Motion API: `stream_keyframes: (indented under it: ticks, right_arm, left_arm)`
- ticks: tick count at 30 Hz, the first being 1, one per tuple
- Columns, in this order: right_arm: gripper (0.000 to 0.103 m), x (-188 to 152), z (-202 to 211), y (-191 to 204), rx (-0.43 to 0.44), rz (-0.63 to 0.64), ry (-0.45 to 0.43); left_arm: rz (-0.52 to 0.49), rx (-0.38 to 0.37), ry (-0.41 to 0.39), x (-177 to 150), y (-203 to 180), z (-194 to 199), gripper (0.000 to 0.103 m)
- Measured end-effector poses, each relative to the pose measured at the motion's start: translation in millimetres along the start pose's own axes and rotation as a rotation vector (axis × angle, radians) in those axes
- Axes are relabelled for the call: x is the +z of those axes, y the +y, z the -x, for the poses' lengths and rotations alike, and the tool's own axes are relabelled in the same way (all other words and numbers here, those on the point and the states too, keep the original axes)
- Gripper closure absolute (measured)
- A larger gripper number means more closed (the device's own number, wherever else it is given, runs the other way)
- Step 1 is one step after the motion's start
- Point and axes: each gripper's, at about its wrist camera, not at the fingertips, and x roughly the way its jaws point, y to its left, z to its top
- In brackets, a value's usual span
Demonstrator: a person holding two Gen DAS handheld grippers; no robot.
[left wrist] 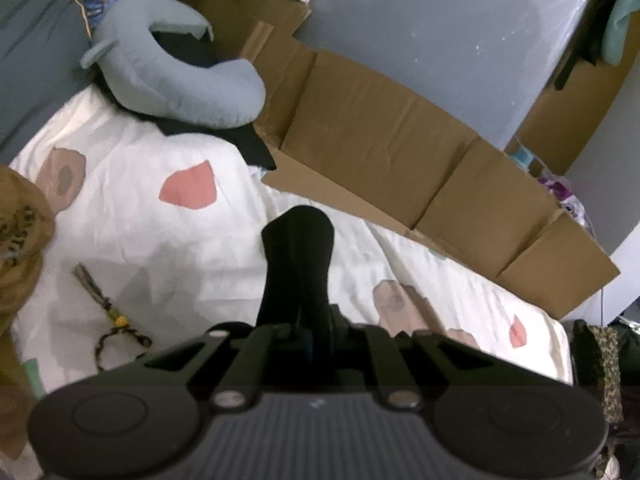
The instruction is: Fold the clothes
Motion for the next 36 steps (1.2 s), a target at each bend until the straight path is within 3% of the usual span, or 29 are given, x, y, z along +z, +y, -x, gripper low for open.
stream_keyframes:
  ticks: [23,36]
  right_arm:
    - [0.102,-27,29,14,0.016,0.047,0.009]
    - [0.102,-39,59,31,0.012,0.108,0.049]
  left_arm:
    - [0.139,0.080,-0.033,-46,21,158,0.097]
    - [0.262,0.168,-0.051,-99,37,270,0.097]
